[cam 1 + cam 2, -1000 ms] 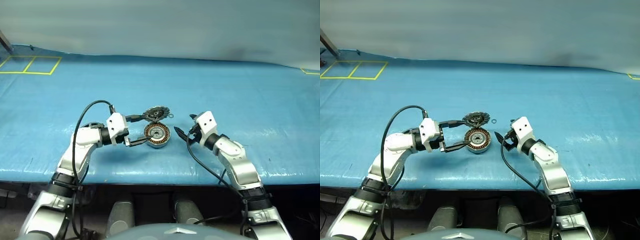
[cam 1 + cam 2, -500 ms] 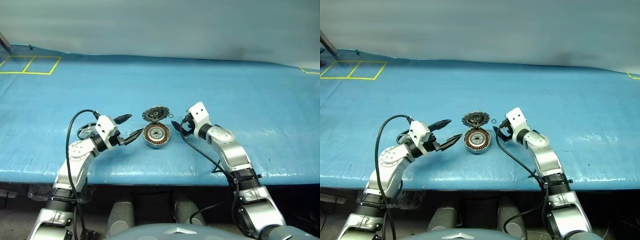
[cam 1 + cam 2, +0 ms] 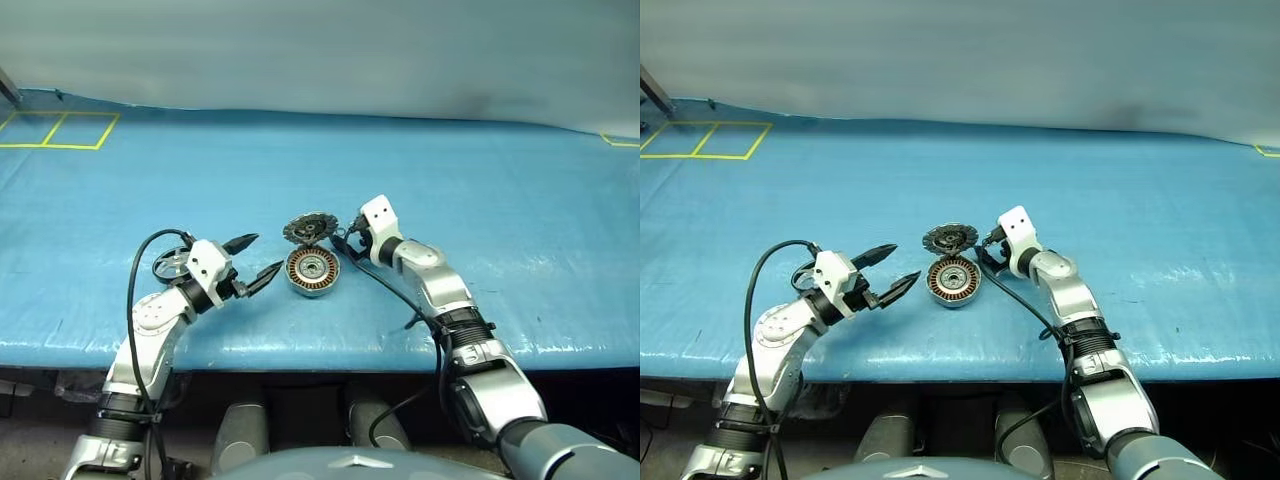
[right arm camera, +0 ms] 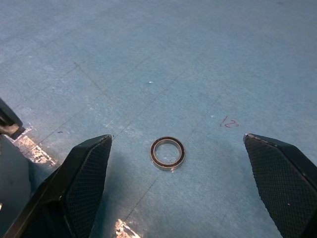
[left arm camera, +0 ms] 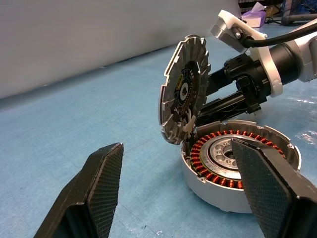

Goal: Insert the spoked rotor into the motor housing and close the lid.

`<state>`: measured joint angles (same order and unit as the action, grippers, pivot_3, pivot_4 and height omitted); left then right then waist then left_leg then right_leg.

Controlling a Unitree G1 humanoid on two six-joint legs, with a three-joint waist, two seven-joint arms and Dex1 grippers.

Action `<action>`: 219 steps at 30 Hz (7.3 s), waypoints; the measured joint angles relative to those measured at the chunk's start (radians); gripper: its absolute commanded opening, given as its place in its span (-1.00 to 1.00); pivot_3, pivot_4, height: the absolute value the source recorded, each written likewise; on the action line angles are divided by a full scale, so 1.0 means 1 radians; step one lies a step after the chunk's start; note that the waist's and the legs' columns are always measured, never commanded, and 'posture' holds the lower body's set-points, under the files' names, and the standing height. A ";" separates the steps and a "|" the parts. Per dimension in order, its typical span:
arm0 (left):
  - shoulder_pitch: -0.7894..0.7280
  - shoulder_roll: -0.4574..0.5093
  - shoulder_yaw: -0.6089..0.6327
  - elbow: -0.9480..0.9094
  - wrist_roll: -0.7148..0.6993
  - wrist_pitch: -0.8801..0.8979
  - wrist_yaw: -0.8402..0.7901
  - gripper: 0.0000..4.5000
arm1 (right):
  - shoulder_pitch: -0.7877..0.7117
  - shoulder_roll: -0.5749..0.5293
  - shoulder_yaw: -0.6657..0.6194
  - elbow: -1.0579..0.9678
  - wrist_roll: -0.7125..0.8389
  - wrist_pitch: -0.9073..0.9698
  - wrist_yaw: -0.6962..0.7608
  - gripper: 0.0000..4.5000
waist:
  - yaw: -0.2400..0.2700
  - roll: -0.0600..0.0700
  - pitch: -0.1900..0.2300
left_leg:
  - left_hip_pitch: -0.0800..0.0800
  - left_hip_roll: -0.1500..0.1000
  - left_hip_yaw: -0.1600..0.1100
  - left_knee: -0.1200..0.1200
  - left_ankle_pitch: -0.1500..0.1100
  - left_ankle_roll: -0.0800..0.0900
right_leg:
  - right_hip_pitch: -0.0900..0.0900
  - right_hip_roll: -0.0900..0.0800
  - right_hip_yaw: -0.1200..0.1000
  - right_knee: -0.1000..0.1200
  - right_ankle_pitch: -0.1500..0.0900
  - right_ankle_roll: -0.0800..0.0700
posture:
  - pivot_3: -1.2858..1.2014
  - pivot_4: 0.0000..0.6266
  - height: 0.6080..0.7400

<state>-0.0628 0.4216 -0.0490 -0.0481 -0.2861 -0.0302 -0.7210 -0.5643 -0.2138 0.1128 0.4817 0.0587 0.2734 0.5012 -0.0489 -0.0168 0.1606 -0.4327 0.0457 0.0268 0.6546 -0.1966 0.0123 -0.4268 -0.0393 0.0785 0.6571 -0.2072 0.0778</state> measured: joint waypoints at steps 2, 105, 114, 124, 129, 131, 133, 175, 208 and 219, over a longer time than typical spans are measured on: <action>0.011 -0.001 0.000 -0.002 0.001 0.000 0.003 0.67 | -0.003 0.003 0.000 0.012 0.000 -0.007 0.000 1.00 | -0.003 0.000 0.000 | 0.000 0.000 0.000 0.000 0.000 0.000 | 0.000 0.000 0.000 0.000 0.000 0.000 | 0.03 -0.52 1.00; 0.007 0.019 0.000 -0.034 0.001 0.069 -0.096 0.69 | 0.332 -0.037 0.099 -0.781 0.123 0.408 0.026 -0.71 | -0.002 -0.001 0.000 | -0.004 0.001 -0.003 -0.010 -0.002 -0.003 | -0.001 -0.001 -0.007 -0.014 -0.002 -0.003 | 0.03 -0.52 1.00; 0.027 0.021 0.009 -0.034 0.002 0.066 -0.080 0.69 | 0.311 -0.024 0.163 -0.748 0.123 0.407 0.039 -0.71 | 0.005 -0.001 0.000 | -0.004 0.001 -0.003 -0.010 -0.002 -0.003 | -0.001 -0.002 -0.007 -0.014 -0.002 -0.003 | 0.03 -0.52 1.00; 0.030 0.021 0.010 -0.034 0.007 0.063 -0.065 0.69 | 0.312 -0.024 0.172 -0.702 0.120 0.403 0.035 -0.71 | 0.007 -0.001 0.000 | -0.004 0.001 -0.003 -0.009 -0.002 -0.003 | -0.001 -0.002 -0.007 -0.014 -0.002 -0.003 | 0.03 -0.52 1.00; 0.030 0.022 0.010 -0.034 0.011 0.061 -0.065 0.69 | 0.312 -0.017 0.172 -0.691 0.119 0.389 0.033 -0.71 | 0.007 -0.001 0.000 | -0.004 0.001 -0.003 -0.009 -0.002 -0.003 | -0.001 -0.002 -0.007 -0.014 -0.002 -0.003 | 0.03 -0.52 1.00; 0.030 0.022 0.011 -0.034 0.011 0.060 -0.064 0.69 | 0.312 -0.014 0.171 -0.689 0.119 0.387 0.028 -0.71 | 0.007 -0.001 0.000 | -0.004 0.001 -0.003 -0.009 -0.002 -0.003 | -0.001 -0.002 -0.007 -0.014 -0.002 -0.003 | 0.03 -0.52 1.00; 0.030 0.022 0.011 -0.034 0.012 0.059 -0.064 0.69 | 0.312 -0.014 0.171 -0.688 0.120 0.386 0.026 -0.71 | 0.007 -0.001 0.000 | -0.004 0.001 -0.003 -0.009 -0.002 -0.003 | -0.001 -0.002 -0.007 -0.014 -0.002 -0.003 | 0.03 -0.52 1.00; 0.035 0.013 0.019 -0.006 0.043 0.038 -0.051 0.69 | 0.310 0.010 0.152 -0.693 0.123 0.370 -0.002 -0.67 | 0.009 -0.001 0.000 | -0.004 0.001 -0.003 -0.009 -0.002 -0.003 | -0.001 -0.002 -0.007 -0.014 -0.002 -0.003 | 0.03 -0.52 1.00; 0.036 0.011 0.017 0.004 0.043 0.025 -0.068 0.69 | 0.310 0.002 0.168 -0.641 0.087 0.317 -0.019 -0.99 | 0.009 -0.001 -0.001 | -0.003 0.001 -0.003 -0.009 -0.002 -0.003 | 0.000 -0.002 -0.007 -0.013 -0.002 -0.003 | 0.03 -0.52 1.00; 0.037 0.011 0.017 0.004 0.041 0.025 -0.073 0.69 | 0.314 -0.020 0.221 -0.659 0.051 0.301 -0.018 -0.99 | 0.010 -0.003 -0.002 | -0.002 0.001 -0.003 -0.009 -0.002 -0.003 | 0.000 -0.002 -0.007 -0.013 -0.002 -0.003 | 0.03 -0.52 1.00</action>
<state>-0.0262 0.4323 -0.0320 -0.0442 -0.2450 -0.0052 -0.7935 -0.2506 -0.2343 0.3334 -0.1776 0.1099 0.5743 0.4834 -0.0389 -0.0195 0.1588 -0.4351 0.0466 0.0235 0.6456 -0.1986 0.0090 -0.4265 -0.0409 0.0712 0.6437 -0.2090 0.0751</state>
